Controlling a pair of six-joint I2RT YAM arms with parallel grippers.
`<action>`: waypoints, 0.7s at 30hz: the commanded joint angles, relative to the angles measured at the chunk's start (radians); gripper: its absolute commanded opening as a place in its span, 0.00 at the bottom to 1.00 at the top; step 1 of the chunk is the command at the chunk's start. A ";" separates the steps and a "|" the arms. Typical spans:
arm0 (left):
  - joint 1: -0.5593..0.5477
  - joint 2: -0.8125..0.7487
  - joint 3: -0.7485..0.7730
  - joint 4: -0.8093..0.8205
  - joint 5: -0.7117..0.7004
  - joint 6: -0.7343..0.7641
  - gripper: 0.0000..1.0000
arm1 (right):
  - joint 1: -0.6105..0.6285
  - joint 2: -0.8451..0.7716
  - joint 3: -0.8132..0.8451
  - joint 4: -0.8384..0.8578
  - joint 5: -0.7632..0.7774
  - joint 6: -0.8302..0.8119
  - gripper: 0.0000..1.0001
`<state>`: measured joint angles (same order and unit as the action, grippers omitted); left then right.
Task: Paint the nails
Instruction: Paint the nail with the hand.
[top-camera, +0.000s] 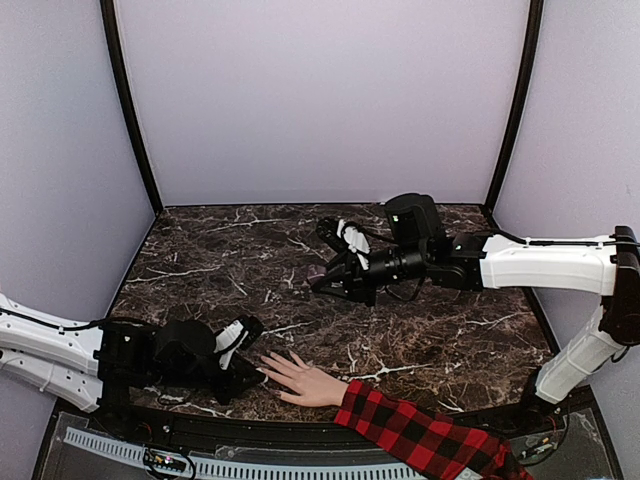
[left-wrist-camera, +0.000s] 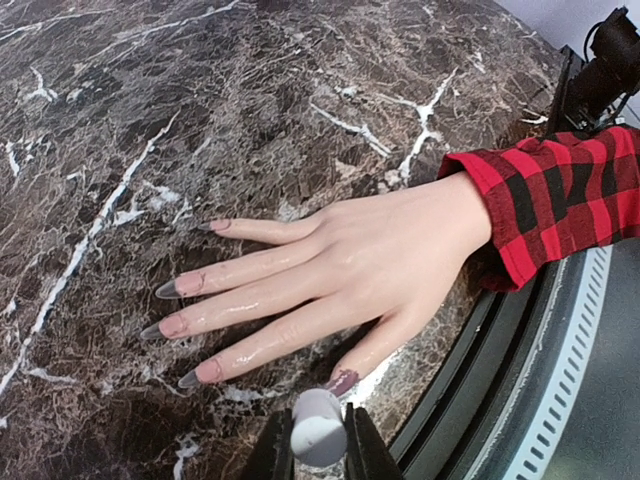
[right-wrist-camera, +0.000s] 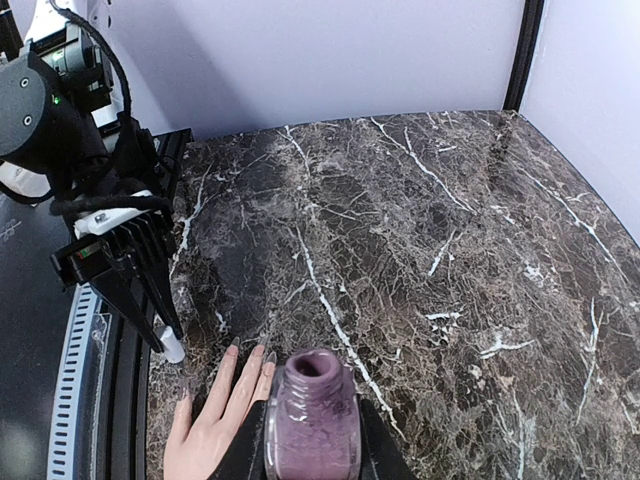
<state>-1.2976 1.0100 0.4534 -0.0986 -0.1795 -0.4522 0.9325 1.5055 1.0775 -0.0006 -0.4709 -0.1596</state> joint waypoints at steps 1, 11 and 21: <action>0.006 -0.033 -0.018 0.059 0.055 0.040 0.00 | -0.008 0.002 0.001 0.034 -0.005 -0.003 0.00; 0.004 0.063 0.005 0.095 0.083 0.056 0.00 | -0.008 -0.002 -0.003 0.033 0.000 -0.004 0.00; 0.004 0.080 0.005 0.095 0.075 0.057 0.00 | -0.008 -0.002 -0.003 0.034 0.000 -0.004 0.00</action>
<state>-1.2976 1.0801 0.4519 -0.0200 -0.1078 -0.4110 0.9325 1.5055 1.0771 -0.0006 -0.4706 -0.1600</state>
